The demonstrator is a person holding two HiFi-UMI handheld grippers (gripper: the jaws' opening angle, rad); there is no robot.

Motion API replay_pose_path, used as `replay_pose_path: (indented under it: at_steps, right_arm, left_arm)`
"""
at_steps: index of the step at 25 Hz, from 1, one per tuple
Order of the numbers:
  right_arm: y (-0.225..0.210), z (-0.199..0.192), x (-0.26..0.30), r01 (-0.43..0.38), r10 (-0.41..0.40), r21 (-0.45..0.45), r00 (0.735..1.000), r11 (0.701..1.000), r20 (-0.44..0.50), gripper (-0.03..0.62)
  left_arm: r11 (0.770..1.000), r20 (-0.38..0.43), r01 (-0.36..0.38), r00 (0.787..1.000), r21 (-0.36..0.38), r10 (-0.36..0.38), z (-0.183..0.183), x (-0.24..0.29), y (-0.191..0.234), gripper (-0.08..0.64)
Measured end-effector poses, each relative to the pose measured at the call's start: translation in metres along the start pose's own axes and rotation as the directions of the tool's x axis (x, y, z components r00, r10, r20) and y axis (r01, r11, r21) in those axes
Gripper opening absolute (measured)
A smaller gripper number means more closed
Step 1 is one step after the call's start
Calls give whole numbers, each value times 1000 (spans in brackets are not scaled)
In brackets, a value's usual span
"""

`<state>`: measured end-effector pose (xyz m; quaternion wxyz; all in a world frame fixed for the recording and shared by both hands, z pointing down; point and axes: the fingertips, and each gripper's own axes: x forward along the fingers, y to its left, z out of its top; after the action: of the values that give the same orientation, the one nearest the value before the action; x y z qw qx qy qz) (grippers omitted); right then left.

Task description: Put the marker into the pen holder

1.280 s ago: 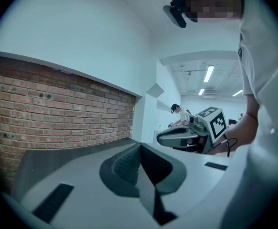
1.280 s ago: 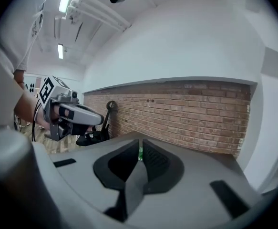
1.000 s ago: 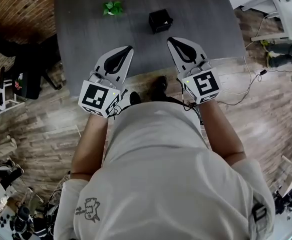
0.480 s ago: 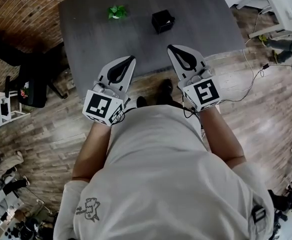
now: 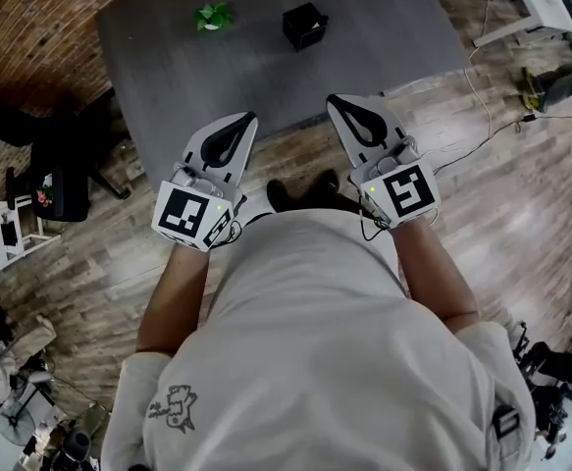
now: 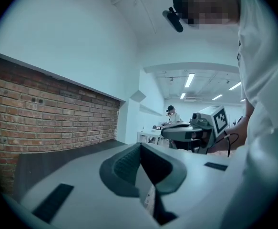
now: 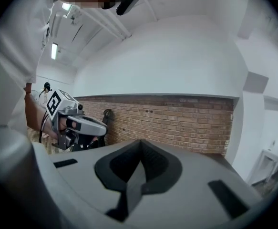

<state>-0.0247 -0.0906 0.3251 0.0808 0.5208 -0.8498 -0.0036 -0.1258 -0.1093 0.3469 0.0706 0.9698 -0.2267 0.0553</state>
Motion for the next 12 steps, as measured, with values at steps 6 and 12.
replay_pose_path:
  at_steps: [6, 12]
  right_arm:
    - [-15, 5, -19, 3, -3, -8, 1000, 1000, 18, 5]
    - [-32, 1, -60, -7, 8, -10, 999, 1000, 37, 5]
  left_arm:
    - [999, 8, -33, 999, 7, 33, 8, 2, -5, 11]
    - [998, 8, -60, 998, 4, 60, 5, 13, -45, 11]
